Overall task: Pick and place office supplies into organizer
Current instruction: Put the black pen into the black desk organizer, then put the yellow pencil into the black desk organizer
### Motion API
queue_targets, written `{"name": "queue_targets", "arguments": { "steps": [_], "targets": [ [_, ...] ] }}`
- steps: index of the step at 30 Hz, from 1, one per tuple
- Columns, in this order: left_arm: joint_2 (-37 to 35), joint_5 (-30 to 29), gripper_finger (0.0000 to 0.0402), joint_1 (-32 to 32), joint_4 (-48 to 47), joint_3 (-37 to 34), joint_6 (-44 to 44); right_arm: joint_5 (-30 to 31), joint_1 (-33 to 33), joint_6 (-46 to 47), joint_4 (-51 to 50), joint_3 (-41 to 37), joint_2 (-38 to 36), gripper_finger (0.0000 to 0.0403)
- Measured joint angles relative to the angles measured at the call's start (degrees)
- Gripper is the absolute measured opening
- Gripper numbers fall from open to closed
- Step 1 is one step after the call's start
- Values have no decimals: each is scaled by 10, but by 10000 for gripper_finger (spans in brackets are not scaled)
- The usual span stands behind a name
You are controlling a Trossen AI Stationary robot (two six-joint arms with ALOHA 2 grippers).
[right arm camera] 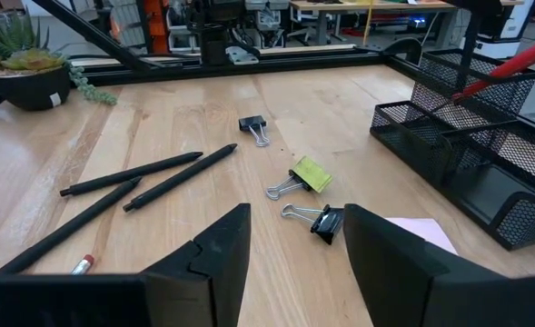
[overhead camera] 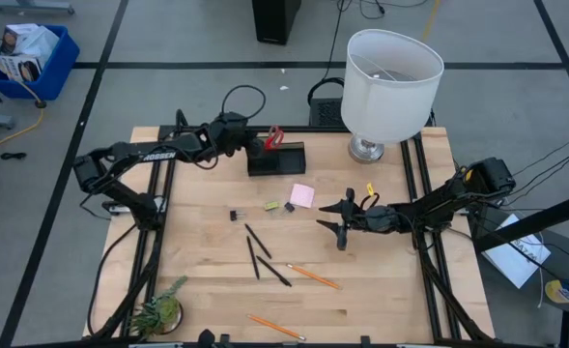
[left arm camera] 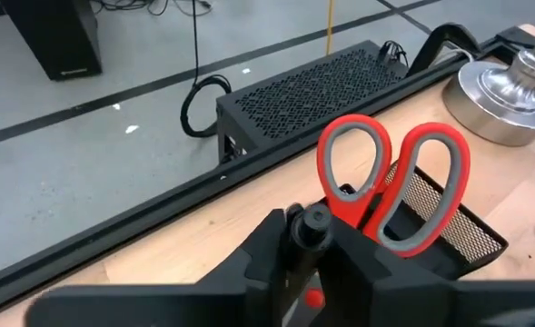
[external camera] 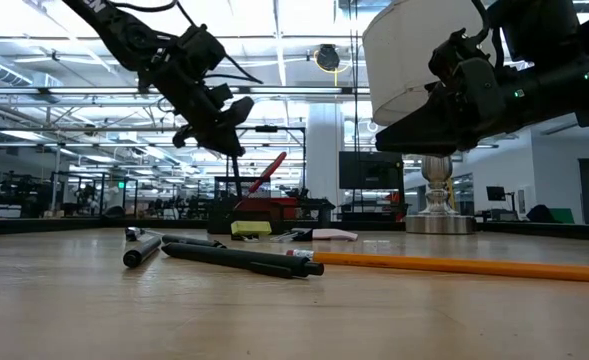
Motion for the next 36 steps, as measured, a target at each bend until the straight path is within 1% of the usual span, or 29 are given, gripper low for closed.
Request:
{"name": "queue_targets", "arguments": {
  "steps": [5,10,12,15,19,22,26,29,31,34,36],
  "targets": [
    [0,0,130,-2,0,0,0,0,0,0,-3,0,0,169],
    [0,1,178,-2,6,0,-1,0,0,0,-5,0,0,169],
    [-4,11,193,-2,5,0,-5,0,0,0,-7,0,0,169],
    [-10,43,209,-5,14,0,-8,0,0,0,-16,0,0,169],
    [-15,79,220,-18,22,0,-15,-1,0,4,-38,0,0,169],
    [-29,81,222,-34,31,0,-7,-6,0,14,-38,0,0,169],
    [-55,83,223,-58,28,0,2,-47,0,70,-38,0,0,167],
    [-81,106,223,-84,32,0,-1,-93,0,92,-39,0,0,170],
    [-89,105,223,-110,34,0,-7,-106,9,113,-39,0,0,170],
    [-98,105,223,-154,34,0,1,-103,41,140,-39,0,0,164],
    [-98,106,223,-182,34,0,14,-84,72,161,-39,0,0,159]
  ]
}}
